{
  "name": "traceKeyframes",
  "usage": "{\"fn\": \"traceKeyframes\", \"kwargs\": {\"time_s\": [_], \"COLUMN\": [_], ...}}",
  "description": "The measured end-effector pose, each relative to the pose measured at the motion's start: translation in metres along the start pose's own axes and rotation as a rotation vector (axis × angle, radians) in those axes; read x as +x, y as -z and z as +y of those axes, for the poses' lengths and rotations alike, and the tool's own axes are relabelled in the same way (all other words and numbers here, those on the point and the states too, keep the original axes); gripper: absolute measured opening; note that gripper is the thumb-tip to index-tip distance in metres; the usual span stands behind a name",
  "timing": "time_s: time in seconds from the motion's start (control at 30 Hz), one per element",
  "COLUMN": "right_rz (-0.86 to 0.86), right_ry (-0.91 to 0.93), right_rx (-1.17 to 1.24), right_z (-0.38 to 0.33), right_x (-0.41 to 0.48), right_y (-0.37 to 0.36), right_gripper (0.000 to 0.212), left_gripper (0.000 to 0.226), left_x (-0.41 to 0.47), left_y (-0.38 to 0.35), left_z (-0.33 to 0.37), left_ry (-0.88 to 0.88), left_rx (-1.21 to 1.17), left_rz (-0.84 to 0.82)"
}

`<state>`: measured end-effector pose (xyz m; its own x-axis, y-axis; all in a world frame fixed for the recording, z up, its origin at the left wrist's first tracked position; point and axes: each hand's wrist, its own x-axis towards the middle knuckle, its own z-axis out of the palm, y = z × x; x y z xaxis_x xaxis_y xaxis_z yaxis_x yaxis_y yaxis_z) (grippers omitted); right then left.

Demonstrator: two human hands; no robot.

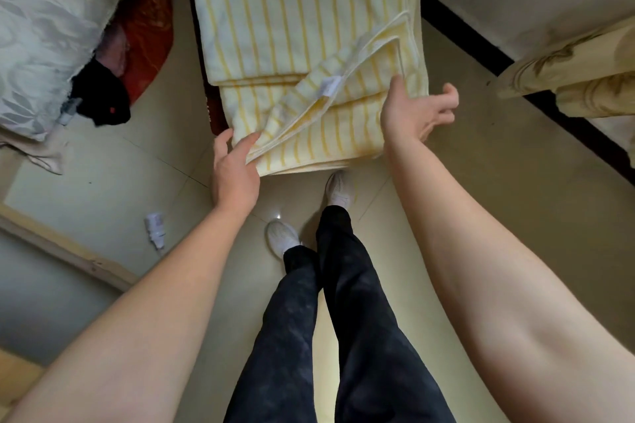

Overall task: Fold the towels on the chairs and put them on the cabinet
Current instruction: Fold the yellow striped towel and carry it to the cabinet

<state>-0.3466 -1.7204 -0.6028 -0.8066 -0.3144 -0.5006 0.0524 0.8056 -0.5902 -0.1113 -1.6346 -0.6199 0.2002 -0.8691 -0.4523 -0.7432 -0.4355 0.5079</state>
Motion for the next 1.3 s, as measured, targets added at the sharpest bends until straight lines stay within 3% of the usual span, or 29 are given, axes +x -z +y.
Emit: {"fn": "traceKeyframes", "kwargs": {"time_s": [0.1, 0.2, 0.3, 0.4, 0.47, 0.53, 0.6, 0.67, 0.73, 0.83, 0.97, 1.07, 1.17, 1.3], "right_rz": [-0.023, -0.135, -0.200, -0.116, -0.060, -0.086, -0.173, -0.304, -0.448, -0.578, -0.553, -0.568, -0.570, -0.543], "right_ry": [0.041, -0.021, -0.091, -0.033, -0.125, -0.340, -0.491, -0.598, -0.617, -0.586, -0.598, -0.631, -0.660, -0.533], "right_rx": [0.081, 0.004, -0.027, 0.081, 0.137, 0.212, 0.256, 0.346, 0.541, 0.689, 0.549, 0.623, 0.665, 0.319], "right_z": [-0.029, -0.051, -0.050, -0.020, 0.017, 0.055, 0.077, 0.083, 0.082, 0.079, 0.083, 0.085, 0.080, 0.039], "right_x": [-0.010, -0.010, 0.001, 0.003, 0.004, 0.010, 0.016, 0.014, 0.012, 0.012, 0.010, 0.008, 0.011, 0.012], "right_y": [-0.014, -0.027, -0.025, -0.004, 0.012, 0.022, 0.029, 0.032, 0.030, 0.023, 0.021, 0.033, 0.045, 0.050], "right_gripper": [0.088, 0.098, 0.069, 0.034, 0.032, 0.044, 0.053, 0.054, 0.043, 0.057, 0.047, 0.042, 0.038, 0.010], "left_gripper": [0.053, 0.054, 0.055, 0.058, 0.063, 0.069, 0.066, 0.050, 0.029, 0.025, 0.032, 0.041, 0.045, 0.048], "left_x": [-0.001, -0.002, -0.004, -0.006, -0.008, -0.006, -0.001, 0.000, -0.004, -0.009, -0.009, -0.009, 0.003, 0.019], "left_y": [0.001, 0.001, 0.000, -0.001, -0.004, -0.011, -0.016, -0.019, -0.022, -0.017, -0.003, 0.006, 0.007, 0.018], "left_z": [0.002, 0.005, 0.004, 0.003, 0.003, 0.004, 0.006, 0.009, 0.009, 0.002, -0.001, 0.008, 0.019, 0.030], "left_ry": [0.000, 0.006, 0.018, 0.024, 0.040, 0.165, 0.452, 0.716, 0.827, 0.859, 0.791, 0.735, 0.787, 0.953], "left_rx": [-0.025, -0.035, -0.044, -0.051, -0.081, -0.251, -0.597, -0.872, -0.970, -1.096, -1.249, -1.394, -1.271, -0.940], "left_rz": [0.026, 0.047, 0.055, 0.068, 0.092, 0.129, 0.146, 0.096, 0.014, -0.096, -0.260, -0.395, -0.325, -0.152]}}
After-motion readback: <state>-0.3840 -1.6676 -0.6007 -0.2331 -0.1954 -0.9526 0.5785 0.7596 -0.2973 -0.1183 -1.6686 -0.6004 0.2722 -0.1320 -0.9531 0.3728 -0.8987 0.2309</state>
